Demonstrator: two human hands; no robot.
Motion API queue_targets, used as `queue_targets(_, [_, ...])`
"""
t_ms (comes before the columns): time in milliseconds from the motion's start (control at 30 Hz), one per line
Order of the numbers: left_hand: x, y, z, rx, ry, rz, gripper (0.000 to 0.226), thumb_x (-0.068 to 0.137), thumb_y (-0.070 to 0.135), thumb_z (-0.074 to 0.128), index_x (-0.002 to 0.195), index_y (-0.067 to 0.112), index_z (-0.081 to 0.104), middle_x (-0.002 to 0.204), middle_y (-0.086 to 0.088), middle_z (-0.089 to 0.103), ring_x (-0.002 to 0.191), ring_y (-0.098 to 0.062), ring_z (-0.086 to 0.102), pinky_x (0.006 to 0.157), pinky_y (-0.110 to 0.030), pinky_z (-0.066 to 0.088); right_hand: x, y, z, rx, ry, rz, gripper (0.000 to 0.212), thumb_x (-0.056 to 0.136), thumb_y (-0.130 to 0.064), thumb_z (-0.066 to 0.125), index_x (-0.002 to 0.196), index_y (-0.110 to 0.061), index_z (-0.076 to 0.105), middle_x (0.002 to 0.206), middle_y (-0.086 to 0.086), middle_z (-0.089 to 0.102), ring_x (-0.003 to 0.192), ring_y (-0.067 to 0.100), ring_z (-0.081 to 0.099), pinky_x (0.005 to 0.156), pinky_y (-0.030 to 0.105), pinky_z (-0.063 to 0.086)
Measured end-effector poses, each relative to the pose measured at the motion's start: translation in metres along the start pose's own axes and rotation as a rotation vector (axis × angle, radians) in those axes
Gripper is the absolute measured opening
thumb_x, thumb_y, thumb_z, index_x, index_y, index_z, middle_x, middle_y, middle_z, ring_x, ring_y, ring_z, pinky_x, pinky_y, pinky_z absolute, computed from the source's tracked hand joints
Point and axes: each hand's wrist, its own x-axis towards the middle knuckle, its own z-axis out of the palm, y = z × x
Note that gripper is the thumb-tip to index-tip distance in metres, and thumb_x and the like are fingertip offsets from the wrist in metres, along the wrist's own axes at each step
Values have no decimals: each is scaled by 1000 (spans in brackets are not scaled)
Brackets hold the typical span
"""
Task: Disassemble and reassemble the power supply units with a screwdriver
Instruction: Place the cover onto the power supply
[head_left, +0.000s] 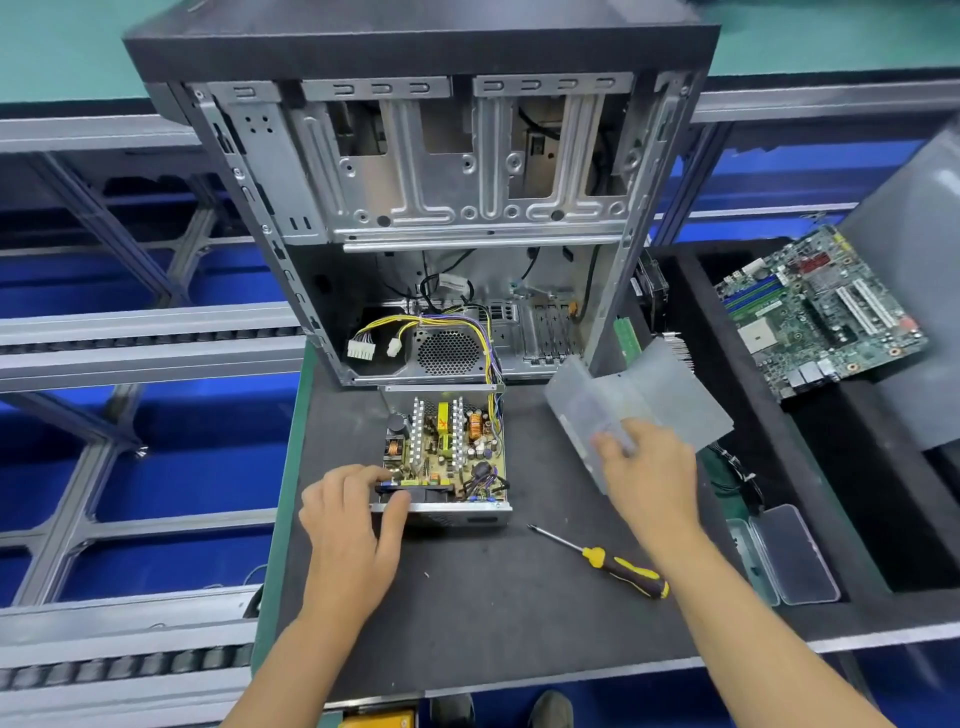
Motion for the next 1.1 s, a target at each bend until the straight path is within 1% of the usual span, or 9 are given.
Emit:
queue_targets(133, [8, 6, -3, -125, 55, -28, 28, 95, 43, 43, 109, 22, 55, 107, 5, 53, 101, -17, 40, 84, -25, 23, 18, 2, -59, 642, -57, 260, 10, 84, -19, 75, 86, -9, 74, 69, -2, 71, 62, 14, 61, 58, 28, 48])
queue_targets(267, [15, 6, -11, -326, 130, -215, 19, 95, 44, 40, 103, 31, 52, 102, 6, 55, 98, -14, 41, 85, -26, 29, 19, 3, -105, 1097, -229, 383, 27, 79, -16, 71, 102, -3, 72, 104, 8, 75, 82, 16, 71, 86, 33, 55])
queue_targets(400, [20, 6, -31, -525, 142, -398, 15, 93, 56, 43, 98, 44, 51, 95, 16, 59, 88, -7, 56, 74, -18, 42, 0, -10, -114, 1435, -455, 443, 25, 82, -20, 64, 99, -12, 80, 119, 6, 71, 104, 17, 70, 88, 30, 56])
queue_targets(600, [35, 48, -48, -931, -208, -457, 45, 87, 66, 58, 117, 33, 60, 109, 3, 74, 94, -17, 73, 77, -26, 56, -38, -50, -67, 1778, -592, 608, 51, 58, -19, 91, 106, -12, 78, 128, 8, 66, 118, 25, 62, 111, 38, 36])
queue_targets(700, [47, 68, -55, -1177, -446, -649, 65, 84, 70, 44, 125, 24, 64, 119, -1, 73, 107, -16, 70, 87, -33, 56, -54, -69, -40, 1821, -585, 671, 33, 56, -19, 91, 86, -11, 81, 104, 7, 73, 90, 23, 69, 98, 32, 43])
queue_targets(800, [58, 69, -62, -1396, -431, -781, 45, 92, 49, 55, 122, 17, 66, 115, -6, 74, 104, -23, 70, 96, -47, 55, -60, -77, -23, 1851, -630, 673, 48, 47, -21, 98, 90, -12, 80, 85, 1, 70, 70, 16, 62, 73, 27, 42])
queue_targets(867, [63, 61, -69, -1450, -423, -821, 40, 84, 36, 64, 117, 14, 66, 107, -8, 75, 91, -24, 72, 83, -44, 60, -58, -75, -21, 1792, -690, 659, 32, 62, -27, 91, 89, -14, 79, 79, -3, 66, 69, 13, 60, 72, 27, 38])
queue_targets(933, [70, 53, -77, -1398, -473, -838, 41, 79, 35, 71, 113, 12, 70, 101, -13, 72, 80, -28, 68, 70, -38, 58, -50, -71, -24, 1576, -755, 675, 15, 83, -33, 73, 87, -20, 78, 82, -4, 68, 75, 11, 60, 71, 27, 37])
queue_targets(1100, [85, 47, -85, -1150, -486, -872, 21, 78, 39, 79, 84, 18, 77, 79, -14, 73, 64, -28, 70, 63, -39, 60, -24, -74, -24, 869, -718, 626, 48, 86, -63, 59, 113, -25, 65, 101, 0, 77, 66, 6, 54, 61, 27, 32])
